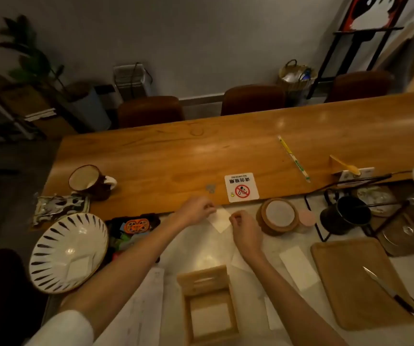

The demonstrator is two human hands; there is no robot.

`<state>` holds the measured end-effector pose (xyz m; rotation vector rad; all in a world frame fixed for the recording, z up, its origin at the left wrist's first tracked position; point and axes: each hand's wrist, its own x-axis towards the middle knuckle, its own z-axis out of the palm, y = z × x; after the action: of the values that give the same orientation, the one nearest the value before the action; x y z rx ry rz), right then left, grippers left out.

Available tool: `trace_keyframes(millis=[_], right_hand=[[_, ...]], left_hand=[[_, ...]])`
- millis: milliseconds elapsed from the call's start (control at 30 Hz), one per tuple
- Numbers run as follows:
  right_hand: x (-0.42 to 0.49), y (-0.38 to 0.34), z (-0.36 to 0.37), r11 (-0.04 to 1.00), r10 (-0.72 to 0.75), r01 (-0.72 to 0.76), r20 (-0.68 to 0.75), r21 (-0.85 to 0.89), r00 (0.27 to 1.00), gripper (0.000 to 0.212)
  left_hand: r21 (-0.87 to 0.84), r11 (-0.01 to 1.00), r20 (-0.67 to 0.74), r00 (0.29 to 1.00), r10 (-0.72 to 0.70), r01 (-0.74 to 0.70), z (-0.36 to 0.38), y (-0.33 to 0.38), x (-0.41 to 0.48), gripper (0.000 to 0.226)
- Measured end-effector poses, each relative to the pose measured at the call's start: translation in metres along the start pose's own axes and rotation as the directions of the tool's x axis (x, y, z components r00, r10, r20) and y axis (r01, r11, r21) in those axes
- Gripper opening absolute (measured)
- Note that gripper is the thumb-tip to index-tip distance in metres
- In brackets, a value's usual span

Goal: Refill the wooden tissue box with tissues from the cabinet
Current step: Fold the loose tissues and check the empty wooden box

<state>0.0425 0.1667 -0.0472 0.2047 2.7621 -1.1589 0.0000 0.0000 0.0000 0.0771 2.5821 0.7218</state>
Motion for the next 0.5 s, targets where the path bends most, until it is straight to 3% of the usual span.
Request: trace_keyframes(millis=[167,267,367,500], right_hand=[[0.014,0.004,0.028,0.946,0.070,-0.062,0.015,-0.318,0.997,0.024],[0.018,0.010,0.034,0.937,0.094,-0.088,0.002,-0.339,0.996,0.026],[0.022,0.011,0.036,0.942,0.115,-0.097,0.036,-0.322,0.993,0.021],[0.024,0.017,0.031,0.932,0.040,0.013,0.137,-0.363,0.990,0.015]], left_hand=[[0.193,0.978,0.120,0.991,0.051,-0.074,0.041,-0.005,0.023,0.028],[0.283,0.953,0.048,0.994,0.103,-0.112,0.050,-0.018,0.027,0.025],[0.300,0.946,-0.003,0.992,0.126,-0.120,0.055,-0.031,0.026,0.037],[0.327,0.938,-0.018,0.992,0.123,-0.111,0.056,-0.042,0.018,0.044]])
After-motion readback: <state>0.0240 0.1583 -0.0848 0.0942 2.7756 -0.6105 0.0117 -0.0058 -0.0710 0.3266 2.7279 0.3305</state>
